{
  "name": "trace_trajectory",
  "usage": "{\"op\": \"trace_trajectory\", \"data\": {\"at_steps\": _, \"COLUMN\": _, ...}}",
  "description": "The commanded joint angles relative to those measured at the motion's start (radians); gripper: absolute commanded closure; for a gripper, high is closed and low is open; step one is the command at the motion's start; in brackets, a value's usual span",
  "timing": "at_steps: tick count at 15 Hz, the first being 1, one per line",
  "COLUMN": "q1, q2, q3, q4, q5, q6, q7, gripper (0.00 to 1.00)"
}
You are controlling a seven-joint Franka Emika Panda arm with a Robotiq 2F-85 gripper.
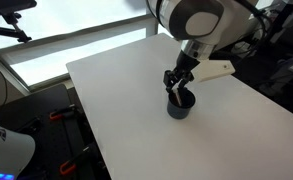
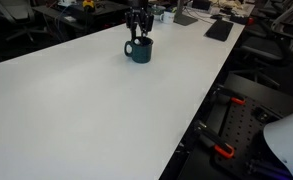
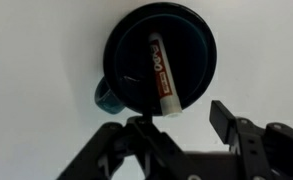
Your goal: Remove the marker from the cup and put it on the table
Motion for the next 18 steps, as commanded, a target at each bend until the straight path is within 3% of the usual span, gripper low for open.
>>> {"op": "trace_trajectory", "data": {"at_steps": 1, "q1": -0.039, "q2": 0.003, "q3": 0.021, "q4": 0.004, "q5": 0.047, "q6": 0.013, "q7": -0.102, "gripper": 0.4}}
{"op": "trace_trajectory", "data": {"at_steps": 2, "q1": -0.044, "q2": 0.003, "q3": 0.02, "q4": 0.005, "q5": 0.056, "q6": 0.01, "q7": -0.126, "gripper": 0.49}}
{"op": "trace_trajectory", "data": {"at_steps": 3, "q1": -0.049, "q2": 0.004, "q3": 0.02, "q4": 0.005, "q5": 0.065, "q6": 0.007, "q7": -0.15, "gripper": 0.65}}
{"op": "trace_trajectory", "data": {"at_steps": 4, "q1": -0.053, "q2": 0.002, "q3": 0.019, "q4": 0.003, "q5": 0.075, "q6": 0.005, "q7": -0.168, "gripper": 0.66}}
{"op": "trace_trajectory", "data": {"at_steps": 8, "q1": -0.07, "q2": -0.02, "q3": 0.021, "q4": -0.024, "q5": 0.111, "q6": 0.013, "q7": -0.253, "gripper": 0.98}}
{"op": "trace_trajectory", "data": {"at_steps": 9, "q1": -0.071, "q2": -0.028, "q3": 0.02, "q4": -0.035, "q5": 0.118, "q6": 0.02, "q7": -0.272, "gripper": 1.0}}
{"op": "trace_trajectory", "data": {"at_steps": 13, "q1": -0.074, "q2": -0.03, "q3": 0.014, "q4": -0.043, "q5": 0.143, "q6": 0.021, "q7": -0.316, "gripper": 1.0}}
{"op": "trace_trajectory", "data": {"at_steps": 14, "q1": -0.076, "q2": -0.029, "q3": 0.014, "q4": -0.042, "q5": 0.152, "q6": 0.01, "q7": -0.314, "gripper": 0.74}}
{"op": "trace_trajectory", "data": {"at_steps": 15, "q1": -0.073, "q2": -0.03, "q3": 0.012, "q4": -0.044, "q5": 0.154, "q6": 0.012, "q7": -0.306, "gripper": 0.72}}
{"op": "trace_trajectory", "data": {"at_steps": 18, "q1": -0.068, "q2": -0.028, "q3": 0.008, "q4": -0.048, "q5": 0.154, "q6": 0.017, "q7": -0.3, "gripper": 0.52}}
